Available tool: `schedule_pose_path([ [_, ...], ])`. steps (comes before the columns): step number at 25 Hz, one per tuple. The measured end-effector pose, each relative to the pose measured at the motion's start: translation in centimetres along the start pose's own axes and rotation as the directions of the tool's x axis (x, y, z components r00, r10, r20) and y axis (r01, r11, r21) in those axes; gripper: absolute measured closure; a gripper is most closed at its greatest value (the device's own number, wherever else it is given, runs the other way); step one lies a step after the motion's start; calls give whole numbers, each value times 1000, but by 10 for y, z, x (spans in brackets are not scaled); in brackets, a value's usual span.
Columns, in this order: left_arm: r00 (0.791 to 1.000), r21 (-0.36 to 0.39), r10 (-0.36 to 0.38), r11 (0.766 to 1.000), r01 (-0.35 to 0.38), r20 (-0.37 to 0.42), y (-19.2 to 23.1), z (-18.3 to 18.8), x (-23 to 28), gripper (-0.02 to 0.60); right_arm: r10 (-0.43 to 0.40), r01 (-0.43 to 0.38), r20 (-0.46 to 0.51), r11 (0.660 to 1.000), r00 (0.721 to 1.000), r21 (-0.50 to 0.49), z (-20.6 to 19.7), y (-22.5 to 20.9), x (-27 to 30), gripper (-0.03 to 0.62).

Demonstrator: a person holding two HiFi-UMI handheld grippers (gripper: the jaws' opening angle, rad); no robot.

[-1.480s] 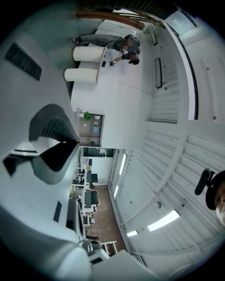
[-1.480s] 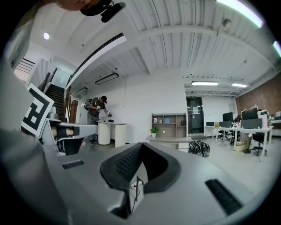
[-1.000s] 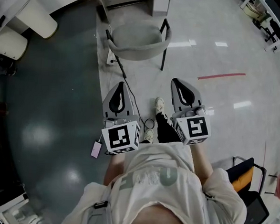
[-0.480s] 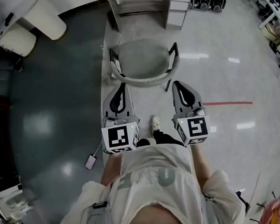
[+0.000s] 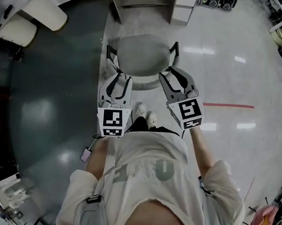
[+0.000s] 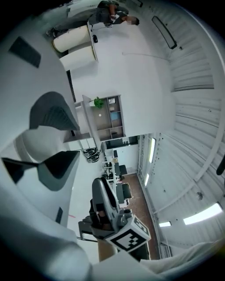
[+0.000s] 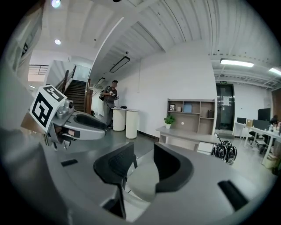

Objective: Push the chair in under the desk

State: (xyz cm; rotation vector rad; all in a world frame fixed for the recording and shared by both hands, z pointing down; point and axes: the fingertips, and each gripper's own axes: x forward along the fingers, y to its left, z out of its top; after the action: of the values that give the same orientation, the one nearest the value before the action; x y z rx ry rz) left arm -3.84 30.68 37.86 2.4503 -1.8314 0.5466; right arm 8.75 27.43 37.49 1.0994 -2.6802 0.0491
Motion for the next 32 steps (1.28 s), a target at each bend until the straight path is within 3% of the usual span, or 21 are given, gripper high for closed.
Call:
schedule_pose_path([
  [6,989,100,-98,989,110,-112,-11,-28,26,388,100,-106,-84,992,991,-67,-17,2,24,370],
  [10,946,169,-192,956,241,-262,-22,-72,38,365,211,-242,-212,961,954,-136,-47,26,42,344],
  [13,892,239,-256,903,358,-373,-35,-103,44,360,285,-361,-341,914,896,-185,-82,45,46,339],
  [16,830,295,-298,833,467,-472,-46,-130,48,360,333,-465,-456,858,826,-217,-115,58,47,339],
  [20,726,307,-338,740,598,-599,-58,-166,54,360,348,-572,-581,779,735,-257,-157,66,52,339],
  [23,673,323,-327,686,652,-664,-63,-188,57,360,342,-633,-654,725,674,-273,-184,74,56,339],
  [28,649,383,-285,617,688,-706,-63,-209,69,361,306,-704,-737,638,603,-311,-219,84,69,339],
  [32,644,419,-260,576,702,-720,-65,-218,75,364,272,-733,-785,606,556,-309,-242,86,73,342],
])
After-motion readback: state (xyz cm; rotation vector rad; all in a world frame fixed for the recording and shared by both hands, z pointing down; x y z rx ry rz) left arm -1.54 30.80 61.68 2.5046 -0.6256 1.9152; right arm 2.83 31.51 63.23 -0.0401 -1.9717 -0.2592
